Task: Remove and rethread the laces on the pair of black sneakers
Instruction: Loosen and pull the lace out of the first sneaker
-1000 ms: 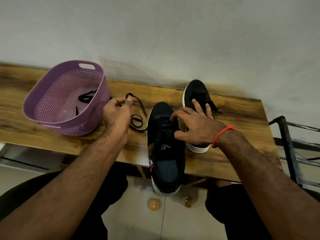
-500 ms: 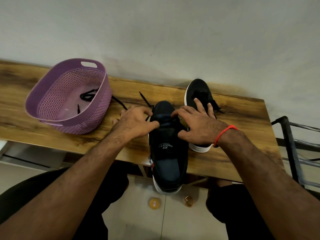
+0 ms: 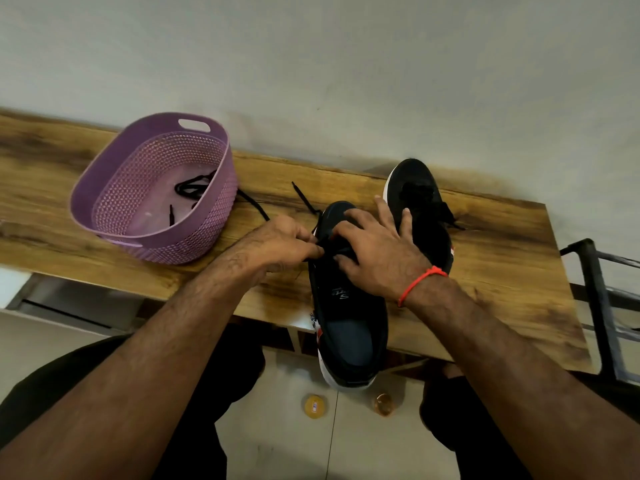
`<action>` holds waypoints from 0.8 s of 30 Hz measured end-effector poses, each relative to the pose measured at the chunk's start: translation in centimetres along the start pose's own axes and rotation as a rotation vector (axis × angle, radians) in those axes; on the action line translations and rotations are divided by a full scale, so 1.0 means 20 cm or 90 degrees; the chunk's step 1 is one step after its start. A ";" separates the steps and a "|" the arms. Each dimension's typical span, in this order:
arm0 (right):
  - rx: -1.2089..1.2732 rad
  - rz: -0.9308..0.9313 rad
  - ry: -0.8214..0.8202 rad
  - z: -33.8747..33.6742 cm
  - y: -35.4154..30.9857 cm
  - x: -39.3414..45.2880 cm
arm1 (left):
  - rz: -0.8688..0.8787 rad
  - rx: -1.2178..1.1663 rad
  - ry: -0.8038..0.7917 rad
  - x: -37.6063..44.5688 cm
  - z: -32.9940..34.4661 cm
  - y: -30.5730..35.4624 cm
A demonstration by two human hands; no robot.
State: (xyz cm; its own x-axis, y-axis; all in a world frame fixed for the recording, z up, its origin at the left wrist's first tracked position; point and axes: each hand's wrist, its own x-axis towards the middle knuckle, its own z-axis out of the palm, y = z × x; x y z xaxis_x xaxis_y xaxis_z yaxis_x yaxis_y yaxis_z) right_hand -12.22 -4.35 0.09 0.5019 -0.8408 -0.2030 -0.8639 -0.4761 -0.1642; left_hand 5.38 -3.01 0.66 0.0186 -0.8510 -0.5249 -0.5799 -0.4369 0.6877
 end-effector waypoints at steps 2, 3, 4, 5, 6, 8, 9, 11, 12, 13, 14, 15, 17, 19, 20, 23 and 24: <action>-0.013 -0.012 0.015 0.02 -0.03 0.02 | 0.003 0.008 -0.005 0.00 0.00 0.00; -0.014 -0.018 0.027 0.02 -0.04 0.02 | 0.004 0.014 -0.006 0.00 0.00 0.00; -0.011 -0.023 0.037 0.02 -0.04 0.03 | 0.006 0.018 -0.002 0.01 0.01 0.00; -0.007 -0.029 0.048 0.02 -0.03 0.03 | 0.008 0.024 0.005 0.02 0.01 -0.01; -0.001 -0.033 0.061 0.01 -0.02 0.04 | 0.009 0.034 0.016 0.02 0.01 -0.01; 0.042 -0.023 0.131 -0.01 0.03 0.06 | 0.015 0.073 0.048 0.04 0.01 -0.02; 0.092 0.004 0.196 -0.03 0.07 0.06 | 0.027 0.102 0.065 0.05 0.01 -0.03; 0.203 0.097 0.312 -0.10 0.14 0.07 | 0.053 0.149 0.074 0.06 0.01 -0.04; 0.229 0.138 0.339 -0.12 0.18 0.07 | 0.063 0.161 0.071 0.07 0.01 -0.05; 0.226 0.166 0.344 -0.14 0.21 0.07 | 0.066 0.168 0.063 0.07 0.02 -0.05; 0.209 0.172 0.331 -0.13 0.23 0.07 | 0.066 0.172 0.058 0.07 0.02 -0.05; 0.185 0.156 0.305 -0.12 0.23 0.07 | 0.064 0.177 0.053 0.07 0.02 -0.06; 0.115 0.069 0.217 -0.08 0.18 0.07 | 0.065 0.199 0.043 0.08 0.03 -0.05; 0.029 -0.009 0.108 -0.02 0.09 0.06 | 0.076 0.215 0.037 0.08 0.04 -0.05; -0.003 -0.030 0.072 0.00 0.06 0.05 | 0.082 0.216 0.037 0.08 0.04 -0.05; -0.032 -0.031 0.032 0.04 0.00 0.04 | 0.089 0.209 0.025 0.08 0.05 -0.06; -0.030 -0.027 0.026 0.04 -0.01 0.04 | 0.091 0.210 0.023 0.09 0.05 -0.07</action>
State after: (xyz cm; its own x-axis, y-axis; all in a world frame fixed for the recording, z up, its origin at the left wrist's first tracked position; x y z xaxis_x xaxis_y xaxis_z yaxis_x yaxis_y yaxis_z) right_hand -11.61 -4.78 -0.79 0.5366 -0.8290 -0.1577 -0.8436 -0.5221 -0.1258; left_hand 5.31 -3.63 -1.69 -0.0570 -0.9088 -0.4133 -0.8106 -0.1996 0.5506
